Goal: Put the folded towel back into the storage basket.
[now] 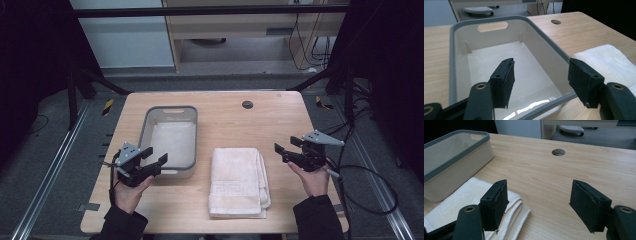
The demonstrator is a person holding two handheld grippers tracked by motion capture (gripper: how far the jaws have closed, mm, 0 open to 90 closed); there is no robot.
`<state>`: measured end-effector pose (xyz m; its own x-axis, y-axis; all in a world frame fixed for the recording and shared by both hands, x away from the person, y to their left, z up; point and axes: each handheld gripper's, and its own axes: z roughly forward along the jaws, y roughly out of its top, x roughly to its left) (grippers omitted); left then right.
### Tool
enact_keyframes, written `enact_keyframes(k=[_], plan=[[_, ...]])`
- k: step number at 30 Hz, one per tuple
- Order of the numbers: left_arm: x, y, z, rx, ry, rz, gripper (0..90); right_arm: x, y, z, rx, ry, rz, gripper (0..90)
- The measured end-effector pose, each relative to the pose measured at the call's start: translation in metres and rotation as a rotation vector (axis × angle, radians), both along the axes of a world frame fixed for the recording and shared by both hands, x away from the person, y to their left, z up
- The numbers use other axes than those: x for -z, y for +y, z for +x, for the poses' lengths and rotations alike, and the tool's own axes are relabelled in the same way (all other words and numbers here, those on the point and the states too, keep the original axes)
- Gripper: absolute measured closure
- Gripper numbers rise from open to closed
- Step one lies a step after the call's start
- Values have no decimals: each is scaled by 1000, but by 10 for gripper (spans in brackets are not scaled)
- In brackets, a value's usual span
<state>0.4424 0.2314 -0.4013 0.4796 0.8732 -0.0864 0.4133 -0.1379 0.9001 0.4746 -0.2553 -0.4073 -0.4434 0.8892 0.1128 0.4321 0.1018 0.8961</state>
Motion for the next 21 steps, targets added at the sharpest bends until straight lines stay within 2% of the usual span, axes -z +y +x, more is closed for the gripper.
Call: enact_keyframes(k=[5, 12, 21], plan=[[-1, -9, 1, 15, 1, 3, 377, -3, 5, 2, -13, -7, -8, 304], [-1, -31, 1, 64, 2, 6, 376, -6, 12, 9, -26, -10, 2, 297], [1, -50, -1, 111, 13, 17, 378, -5, 16, 14, -28, 2, 16, 290]])
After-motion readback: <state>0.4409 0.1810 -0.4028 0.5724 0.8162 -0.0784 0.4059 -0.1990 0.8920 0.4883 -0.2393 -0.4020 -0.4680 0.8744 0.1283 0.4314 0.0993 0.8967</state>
